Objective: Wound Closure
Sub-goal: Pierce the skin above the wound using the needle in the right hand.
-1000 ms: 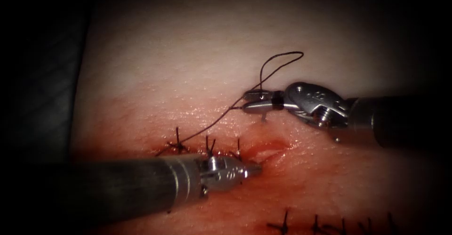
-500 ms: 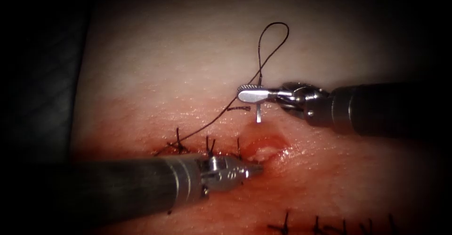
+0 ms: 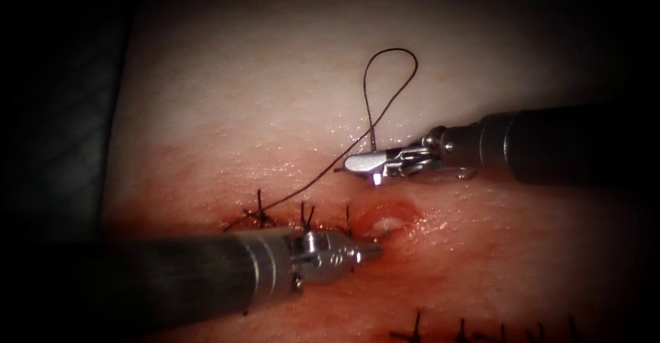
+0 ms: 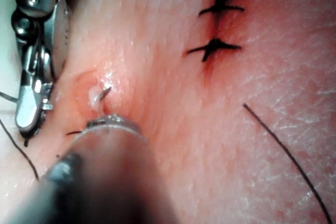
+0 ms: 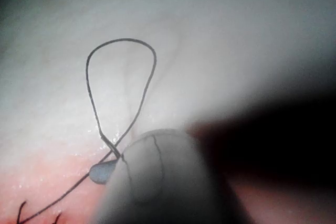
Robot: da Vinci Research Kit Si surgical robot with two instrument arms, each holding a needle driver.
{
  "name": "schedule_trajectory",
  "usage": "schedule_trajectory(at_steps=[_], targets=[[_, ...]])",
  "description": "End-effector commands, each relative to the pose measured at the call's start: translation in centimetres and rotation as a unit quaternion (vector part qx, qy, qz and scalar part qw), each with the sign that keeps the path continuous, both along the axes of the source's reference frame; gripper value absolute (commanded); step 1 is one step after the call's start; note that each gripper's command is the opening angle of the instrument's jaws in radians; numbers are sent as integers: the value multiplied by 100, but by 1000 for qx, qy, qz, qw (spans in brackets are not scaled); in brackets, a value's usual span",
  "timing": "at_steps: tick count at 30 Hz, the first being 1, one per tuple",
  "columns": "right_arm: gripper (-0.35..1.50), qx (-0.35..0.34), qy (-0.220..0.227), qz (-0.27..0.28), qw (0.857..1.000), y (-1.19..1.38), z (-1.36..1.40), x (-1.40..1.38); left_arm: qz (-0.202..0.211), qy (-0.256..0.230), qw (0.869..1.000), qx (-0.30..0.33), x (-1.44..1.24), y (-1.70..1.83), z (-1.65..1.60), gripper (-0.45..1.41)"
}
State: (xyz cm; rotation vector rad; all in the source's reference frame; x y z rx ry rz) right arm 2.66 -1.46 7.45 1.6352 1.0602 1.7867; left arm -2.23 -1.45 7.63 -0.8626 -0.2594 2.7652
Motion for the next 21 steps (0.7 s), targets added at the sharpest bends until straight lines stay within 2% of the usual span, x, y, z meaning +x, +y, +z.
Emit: schedule_trajectory(at_steps=[1,2,5,6,9,10,11,12,13,14,17,18,19,20,21], targets=[[-35,0,5,-2,1000,-11,0,8,0,-1,1000,0,-5,-1,5,-45],[-35,-29,-1,-5,1000,-22,-3,9,0,-1,1000,0,-5,-1,5,-45],[-35,-67,-23,-9,997,-36,-7,6,0,-1,1000,0,-5,-1,5,-45],[-35,-100,-40,-11,994,-40,-9,2,0,-1,1000,0,-5,-1,4,-45],[-35,-166,-57,-19,984,-45,-14,-2,-2,-1,1000,2,-5,-1,4,-45],[-35,-216,-64,-16,974,-45,-17,-1,-2,-1,1000,2,-5,0,4,-45],[22,-267,-73,-10,961,-40,-20,1,0,-1,1000,1,-5,0,4,-45],[62,-293,-78,-5,953,-36,-21,2,0,-1,1000,1,-5,0,4,-45],[115,-357,-93,11,929,-25,-21,5,3,-2,1000,-1,-4,0,4,-45],[131,-405,-122,34,906,-13,-21,6,3,-2,1000,-1,-4,0,3,-45],[131,-443,-152,64,881,6,-18,-2,3,-2,1000,-1,-3,0,3,-45],[106,-446,-156,64,879,11,-17,-11,4,-2,1000,-1,-3,0,3,-45],[88,-464,-165,62,868,14,-16,-17,4,-2,1000,-1,-3,0,3,-45],[94,-499,-192,44,844,20,-14,-27,4,-2,1000,-1,-2,0,3,-45],[104,-512,-204,34,834,24,-13,-33,4,-2,1000,-1,-2,0,3,-45]])
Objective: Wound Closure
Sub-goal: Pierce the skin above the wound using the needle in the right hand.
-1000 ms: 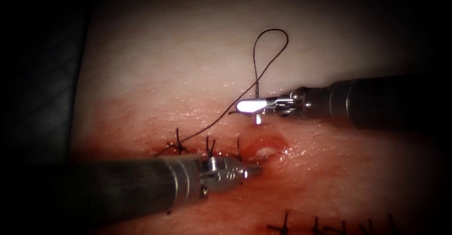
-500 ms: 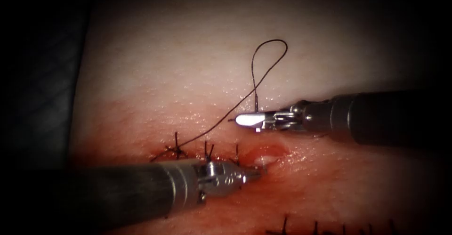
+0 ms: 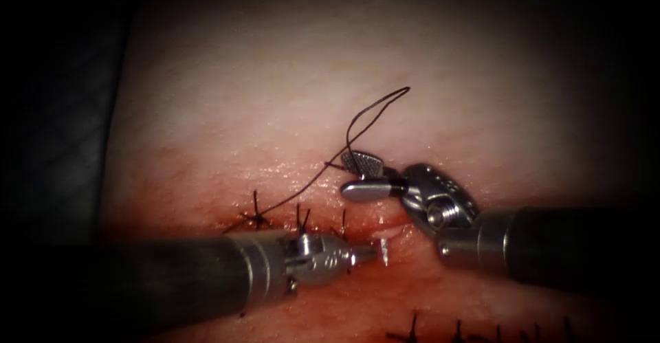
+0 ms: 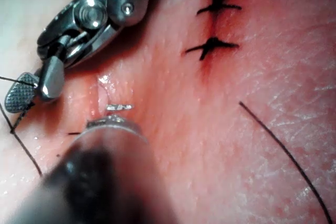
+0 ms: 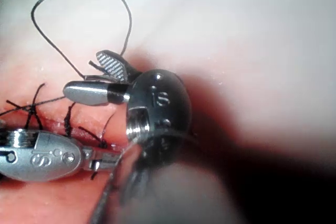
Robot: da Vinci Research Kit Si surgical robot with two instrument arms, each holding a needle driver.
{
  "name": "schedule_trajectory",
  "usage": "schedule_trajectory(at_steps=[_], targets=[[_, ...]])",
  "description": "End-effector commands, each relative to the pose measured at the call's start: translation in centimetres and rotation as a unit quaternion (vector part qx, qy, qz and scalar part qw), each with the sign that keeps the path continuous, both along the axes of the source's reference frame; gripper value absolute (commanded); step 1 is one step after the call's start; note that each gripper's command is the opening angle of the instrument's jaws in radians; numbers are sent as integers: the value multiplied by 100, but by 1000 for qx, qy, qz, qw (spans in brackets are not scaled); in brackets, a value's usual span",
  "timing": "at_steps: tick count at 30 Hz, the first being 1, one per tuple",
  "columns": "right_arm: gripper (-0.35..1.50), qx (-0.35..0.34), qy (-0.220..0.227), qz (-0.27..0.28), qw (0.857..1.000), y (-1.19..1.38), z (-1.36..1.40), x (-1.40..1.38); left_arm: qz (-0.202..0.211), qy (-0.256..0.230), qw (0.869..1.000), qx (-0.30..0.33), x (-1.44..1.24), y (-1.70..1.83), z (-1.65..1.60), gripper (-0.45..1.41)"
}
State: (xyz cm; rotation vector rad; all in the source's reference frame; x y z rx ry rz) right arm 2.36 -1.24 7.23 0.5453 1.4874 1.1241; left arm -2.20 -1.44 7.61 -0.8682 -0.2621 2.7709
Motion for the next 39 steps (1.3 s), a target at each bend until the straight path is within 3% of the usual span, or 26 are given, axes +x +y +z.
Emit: schedule_trajectory(at_steps=[1,6,8,11,15,17,19,20,26,27,30,32,35,38,39], targets=[[113,-21,-22,1,1000,5,12,-13,0,0,1000,0,-6,-1,6,-45],[136,-60,-110,-24,992,4,5,-20,-1,1,1000,-1,-8,-2,6,-45],[136,-63,-116,-25,991,4,2,-18,-1,1,1000,-1,-8,-2,6,-45],[121,-79,-132,-34,988,7,-11,-12,-1,1,1000,-1,-8,-2,6,-45],[120,-72,-139,-36,987,17,-12,-7,-1,1,1000,-1,-8,-3,5,-45],[96,-69,-148,-39,986,20,-9,-8,-1,1,1000,-1,-8,-3,5,-45],[-15,-62,-169,-49,982,20,-7,-8,-1,1,1000,-1,-8,-3,5,-45],[-35,-56,-184,-57,980,20,-7,-7,-1,1,1000,-1,-8,-3,5,-45],[-35,-18,-221,-81,972,22,-6,-8,-1,1,1000,-1,-8,-4,4,-45],[-35,9,-209,-83,974,19,-6,-8,-1,1,1000,-1,-8,-4,4,-45],[-35,87,-221,-115,964,9,-4,-6,-1,1,1000,-1,-8,-3,4,-45],[-35,143,-191,-148,960,-5,-2,-4,1,1,1000,-2,-8,-3,4,-45],[-35,220,-163,-152,950,-20,0,-3,1,1,1000,-2,-8,-3,4,-45],[-35,271,-120,-179,938,-32,-1,-1,11,-1,1000,-8,-7,-2,1,-45],[-35,266,-109,-176,941,-31,-1,-1,16,-1,1000,-11,-7,-1,1,-45]])
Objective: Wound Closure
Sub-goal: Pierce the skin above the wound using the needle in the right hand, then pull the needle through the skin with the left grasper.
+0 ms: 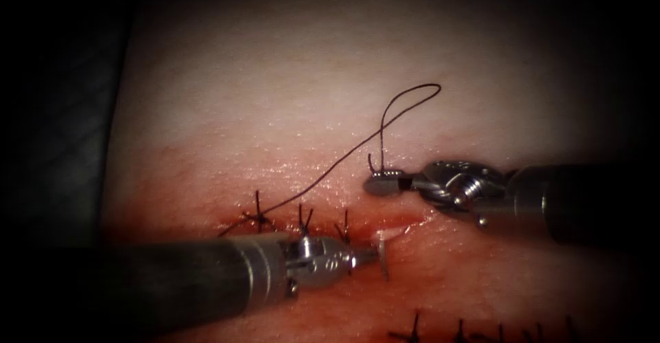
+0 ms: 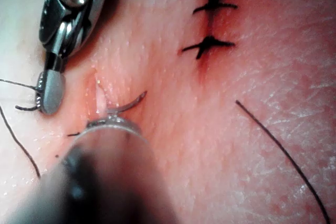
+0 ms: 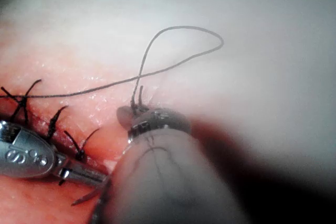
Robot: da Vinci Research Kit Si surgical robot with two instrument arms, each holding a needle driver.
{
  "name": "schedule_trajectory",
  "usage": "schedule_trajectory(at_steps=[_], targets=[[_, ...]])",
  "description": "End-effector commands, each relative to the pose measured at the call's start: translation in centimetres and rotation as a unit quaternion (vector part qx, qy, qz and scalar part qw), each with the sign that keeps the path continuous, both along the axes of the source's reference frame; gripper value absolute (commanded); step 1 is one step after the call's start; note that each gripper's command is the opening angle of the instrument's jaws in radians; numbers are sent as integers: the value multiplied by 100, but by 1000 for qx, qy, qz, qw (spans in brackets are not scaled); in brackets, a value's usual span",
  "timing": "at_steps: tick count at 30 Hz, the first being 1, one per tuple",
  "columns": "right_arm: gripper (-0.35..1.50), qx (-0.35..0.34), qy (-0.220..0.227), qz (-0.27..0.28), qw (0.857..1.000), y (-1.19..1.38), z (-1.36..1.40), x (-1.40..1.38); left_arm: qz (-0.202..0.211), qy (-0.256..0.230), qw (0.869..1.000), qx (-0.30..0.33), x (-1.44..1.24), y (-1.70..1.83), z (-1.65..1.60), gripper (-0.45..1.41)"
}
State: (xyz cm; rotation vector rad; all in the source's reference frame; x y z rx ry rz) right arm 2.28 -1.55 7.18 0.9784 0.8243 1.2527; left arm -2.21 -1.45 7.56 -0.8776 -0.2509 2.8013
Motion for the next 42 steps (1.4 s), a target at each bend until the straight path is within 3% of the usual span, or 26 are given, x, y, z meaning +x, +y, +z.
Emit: schedule_trajectory(at_steps=[1,2,4,6,7,8,10,14,22,32,34,35,38,39,40,42], targets=[[-35,-13,34,25,999,2,5,6,12,-1,1000,-8,-5,0,4,-45],[22,-45,63,34,996,4,7,4,23,-10,1000,-18,-4,2,1,-45],[120,-126,99,38,986,11,11,-1,44,-30,998,-37,-3,4,-2,-45],[118,-157,108,48,981,22,15,-14,77,-69,993,-56,0,2,-6,-45],[108,-176,113,39,977,33,19,-30,118,-93,985,-81,3,1,-7,-38],[120,-188,115,38,975,49,24,-47,143,-114,978,-100,3,3,-8,-23],[136,-214,115,66,968,68,28,-71,152,-131,972,-123,1,5,-8,4],[130,-237,109,79,962,79,30,-116,168,-160,961,-152,-14,8,-6,17],[123,-251,105,80,959,62,44,-113,188,-184,949,-176,-31,13,3,10],[113,-258,104,85,957,48,46,-106,188,-196,947,-172,-25,28,30,12],[111,-258,105,86,956,48,45,-105,178,-196,951,-162,-26,29,31,-11],[108,-259,106,90,956,48,45,-105,168,-195,954,-152,-27,29,31,-45],[101,-261,109,97,954,47,44,-105,146,-197,962,-121,-27,32,30,-45],[100,-261,110,98,954,46,43,-105,121,-194,970,-78,-27,33,29,-45],[100,-261,110,98,954,46,43,-105,121,-194,970,-78,-27,33,29,-45],[98,-260,113,106,953,43,41,-104,88,-211,973,-20,-27,38,21,-45]])
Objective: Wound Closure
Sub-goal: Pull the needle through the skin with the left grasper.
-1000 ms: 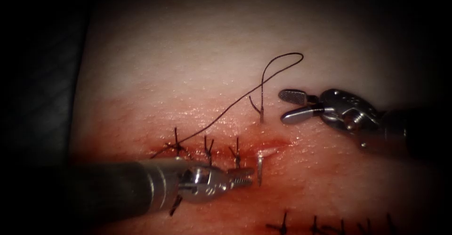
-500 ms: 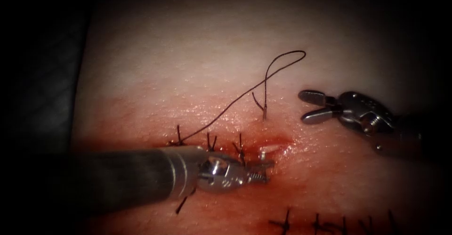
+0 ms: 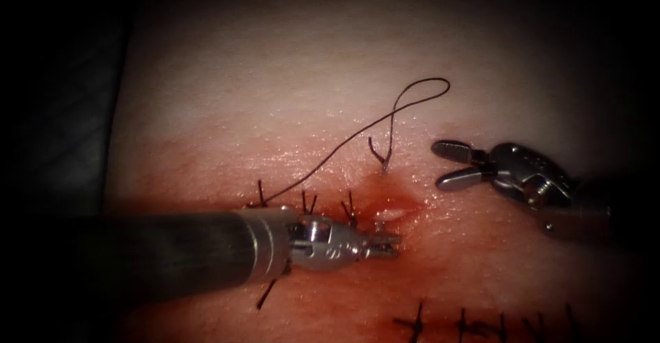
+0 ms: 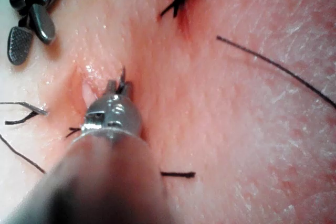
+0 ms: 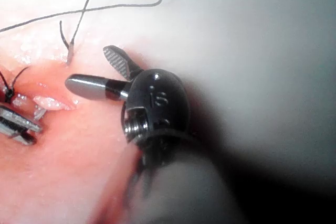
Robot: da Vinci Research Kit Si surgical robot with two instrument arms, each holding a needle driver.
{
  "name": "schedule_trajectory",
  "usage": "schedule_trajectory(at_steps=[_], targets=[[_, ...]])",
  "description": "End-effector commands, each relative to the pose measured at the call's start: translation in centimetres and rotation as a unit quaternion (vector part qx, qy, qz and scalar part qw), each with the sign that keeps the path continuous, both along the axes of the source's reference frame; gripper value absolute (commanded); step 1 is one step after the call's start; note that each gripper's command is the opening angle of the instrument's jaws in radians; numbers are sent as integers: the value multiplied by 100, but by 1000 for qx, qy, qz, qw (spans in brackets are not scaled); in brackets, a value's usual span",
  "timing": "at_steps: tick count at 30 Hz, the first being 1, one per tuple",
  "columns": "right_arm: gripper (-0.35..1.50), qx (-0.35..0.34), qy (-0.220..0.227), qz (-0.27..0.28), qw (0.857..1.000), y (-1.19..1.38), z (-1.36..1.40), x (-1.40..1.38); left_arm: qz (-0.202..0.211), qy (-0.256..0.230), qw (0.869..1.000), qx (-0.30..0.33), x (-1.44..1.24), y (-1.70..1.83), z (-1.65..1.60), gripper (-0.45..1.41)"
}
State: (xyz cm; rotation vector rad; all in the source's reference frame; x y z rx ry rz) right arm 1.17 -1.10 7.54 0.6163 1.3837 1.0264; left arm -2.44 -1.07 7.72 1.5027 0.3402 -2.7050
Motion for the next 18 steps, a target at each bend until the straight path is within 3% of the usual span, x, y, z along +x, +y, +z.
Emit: schedule_trajectory(at_steps=[1,3,5,9,11,12,13,17,18], targets=[[98,3,3,2,1000,-3,4,8,-19,1,999,41,-5,3,0,-45],[98,3,3,3,1000,-4,3,9,-40,-6,993,111,-5,5,-6,-45],[94,5,4,3,1000,-7,2,10,-61,-43,972,221,-6,8,-22,-45],[73,15,7,6,1000,-16,4,11,-77,-72,938,330,-11,11,-51,-45],[71,26,9,8,1000,-18,4,12,-77,-83,927,358,-13,14,-64,-45],[52,36,11,11,999,-22,4,13,-81,-102,915,382,-14,20,-76,-45],[52,36,11,11,999,-22,4,13,-81,-102,915,382,-14,20,-76,-45],[49,52,15,19,998,-28,4,20,-90,-145,849,500,-15,40,-121,-45],[49,55,15,18,998,-29,5,21,-88,-151,841,512,-15,41,-125,-45]])
